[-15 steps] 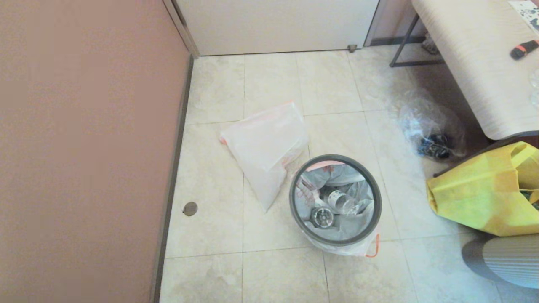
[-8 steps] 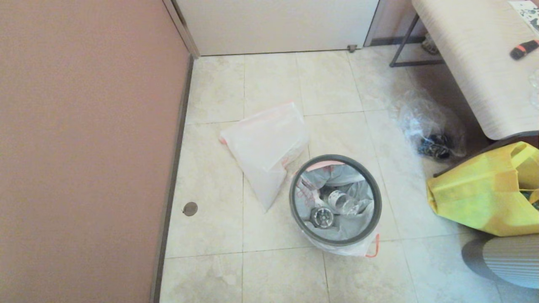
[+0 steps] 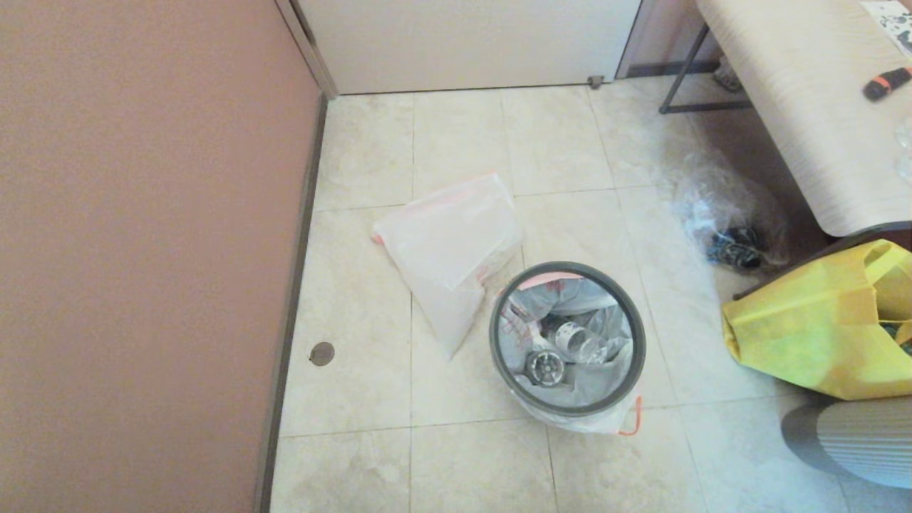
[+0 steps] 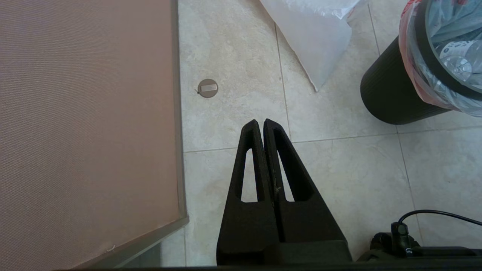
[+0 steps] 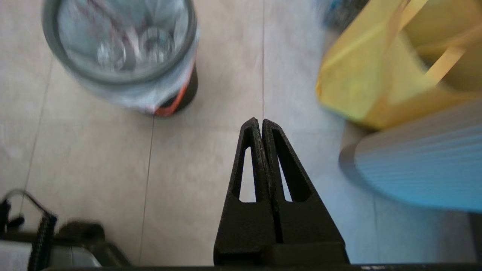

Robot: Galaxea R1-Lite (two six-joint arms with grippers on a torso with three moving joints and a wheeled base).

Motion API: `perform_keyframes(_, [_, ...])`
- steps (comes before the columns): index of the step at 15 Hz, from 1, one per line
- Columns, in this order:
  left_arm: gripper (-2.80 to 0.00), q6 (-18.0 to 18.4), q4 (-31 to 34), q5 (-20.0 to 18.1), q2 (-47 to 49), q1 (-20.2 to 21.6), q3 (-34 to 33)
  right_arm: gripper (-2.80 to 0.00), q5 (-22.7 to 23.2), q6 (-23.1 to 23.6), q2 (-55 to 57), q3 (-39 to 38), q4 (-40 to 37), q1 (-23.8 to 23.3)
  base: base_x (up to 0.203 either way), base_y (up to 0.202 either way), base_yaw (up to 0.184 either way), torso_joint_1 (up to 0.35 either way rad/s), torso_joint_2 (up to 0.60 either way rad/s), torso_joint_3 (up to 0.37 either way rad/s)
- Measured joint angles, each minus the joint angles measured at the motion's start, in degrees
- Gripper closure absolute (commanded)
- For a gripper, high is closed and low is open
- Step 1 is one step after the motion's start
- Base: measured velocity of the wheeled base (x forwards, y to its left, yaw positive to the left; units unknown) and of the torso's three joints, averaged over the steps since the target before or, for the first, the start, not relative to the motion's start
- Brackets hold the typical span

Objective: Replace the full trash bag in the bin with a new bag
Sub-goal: Place the trash can ring on the floor

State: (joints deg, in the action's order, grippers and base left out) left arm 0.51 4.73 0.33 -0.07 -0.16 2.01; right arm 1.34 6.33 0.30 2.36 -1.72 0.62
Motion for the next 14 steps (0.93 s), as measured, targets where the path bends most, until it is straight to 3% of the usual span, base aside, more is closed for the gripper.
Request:
perform_keyframes(5, [0.00, 0.01, -0.02, -0.02, 0.00, 0.00, 0.00, 0.00, -2.52, 0.61, 8.04, 13.26, -6.34, -0.02, 0.000, 0.000, 0.000, 0.000, 0.00, 0.000])
perform_keyframes(14, [0.00, 0.00, 0.00, -0.03, 0.00, 0.02, 0.00, 0.00, -7.16, 1.11, 41.31, 35.46, -7.12, -0.02, 0.000, 0.000, 0.000, 0.000, 0.00, 0.000])
